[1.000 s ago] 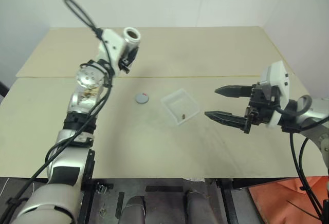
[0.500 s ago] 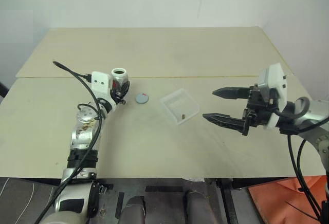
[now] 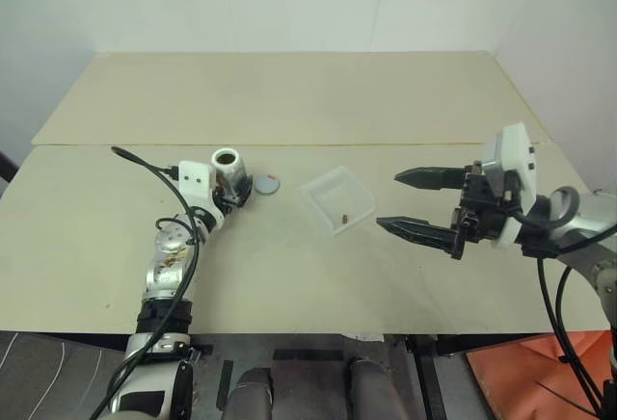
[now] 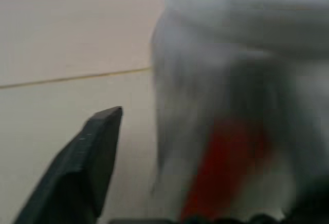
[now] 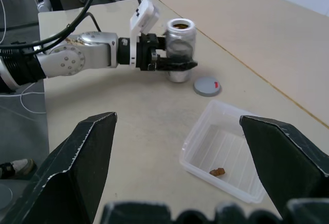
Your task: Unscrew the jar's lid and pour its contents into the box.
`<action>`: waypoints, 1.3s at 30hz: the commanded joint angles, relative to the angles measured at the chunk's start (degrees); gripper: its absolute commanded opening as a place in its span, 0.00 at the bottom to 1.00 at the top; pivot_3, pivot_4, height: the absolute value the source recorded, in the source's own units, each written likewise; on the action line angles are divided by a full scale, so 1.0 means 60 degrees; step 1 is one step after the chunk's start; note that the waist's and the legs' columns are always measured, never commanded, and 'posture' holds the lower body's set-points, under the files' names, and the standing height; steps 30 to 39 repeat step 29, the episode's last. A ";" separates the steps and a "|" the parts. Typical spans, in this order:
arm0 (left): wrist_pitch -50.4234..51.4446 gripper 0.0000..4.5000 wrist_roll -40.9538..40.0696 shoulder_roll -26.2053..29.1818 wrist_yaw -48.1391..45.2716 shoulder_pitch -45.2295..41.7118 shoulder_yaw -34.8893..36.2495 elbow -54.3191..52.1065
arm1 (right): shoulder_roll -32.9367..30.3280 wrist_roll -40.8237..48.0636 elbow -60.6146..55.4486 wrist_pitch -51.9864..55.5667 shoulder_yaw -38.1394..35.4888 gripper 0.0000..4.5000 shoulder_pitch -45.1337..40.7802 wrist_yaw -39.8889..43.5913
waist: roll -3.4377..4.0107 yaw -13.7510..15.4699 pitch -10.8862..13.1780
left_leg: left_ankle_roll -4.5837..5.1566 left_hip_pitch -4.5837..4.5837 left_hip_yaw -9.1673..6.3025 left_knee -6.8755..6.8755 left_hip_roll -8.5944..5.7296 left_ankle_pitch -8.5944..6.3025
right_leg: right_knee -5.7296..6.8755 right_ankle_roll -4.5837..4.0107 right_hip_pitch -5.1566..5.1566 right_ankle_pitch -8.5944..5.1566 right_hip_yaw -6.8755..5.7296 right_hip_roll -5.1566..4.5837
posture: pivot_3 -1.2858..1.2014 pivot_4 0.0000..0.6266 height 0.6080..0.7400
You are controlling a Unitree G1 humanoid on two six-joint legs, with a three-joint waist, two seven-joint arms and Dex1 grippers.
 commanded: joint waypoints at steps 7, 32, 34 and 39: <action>0.1140 1.00 -0.0547 0.0662 -0.0535 0.1458 0.0102 -0.3076 | -0.0073 0.0090 -0.0373 -0.0196 -0.0300 1.00 0.0067 -0.0012 | 0.0002 -0.0026 -0.0002 | 0.0002 0.0002 0.0001 -0.0001 0.0002 -0.0001 | 0.0000 0.0000 -0.0001 0.0000 0.0002 0.0001 | 0.52 0.24 1.00; 0.3637 1.00 -0.5245 0.6578 -0.7657 0.4042 0.3849 -0.5252 | -0.0274 -0.0575 0.0638 -0.0770 -0.0363 1.00 0.0432 0.1102 | 0.0009 -0.0007 -0.0003 | 0.0041 0.0024 0.0029 -0.0022 0.0025 -0.0024 | -0.0031 -0.0026 -0.0008 -0.0020 0.0007 0.0008 | 0.52 0.24 1.00; 0.3637 1.00 -0.5245 0.6578 -0.7657 0.4042 0.3849 -0.5252 | -0.0274 -0.0575 0.0638 -0.0770 -0.0363 1.00 0.0432 0.1102 | 0.0009 -0.0007 -0.0003 | 0.0041 0.0024 0.0029 -0.0022 0.0025 -0.0024 | -0.0031 -0.0026 -0.0008 -0.0020 0.0007 0.0008 | 0.52 0.24 1.00; 0.3637 1.00 -0.5245 0.6578 -0.7657 0.4042 0.3849 -0.5252 | -0.0274 -0.0575 0.0638 -0.0770 -0.0363 1.00 0.0432 0.1102 | 0.0009 -0.0007 -0.0003 | 0.0041 0.0024 0.0029 -0.0022 0.0025 -0.0024 | -0.0031 -0.0026 -0.0008 -0.0020 0.0007 0.0008 | 0.52 0.24 1.00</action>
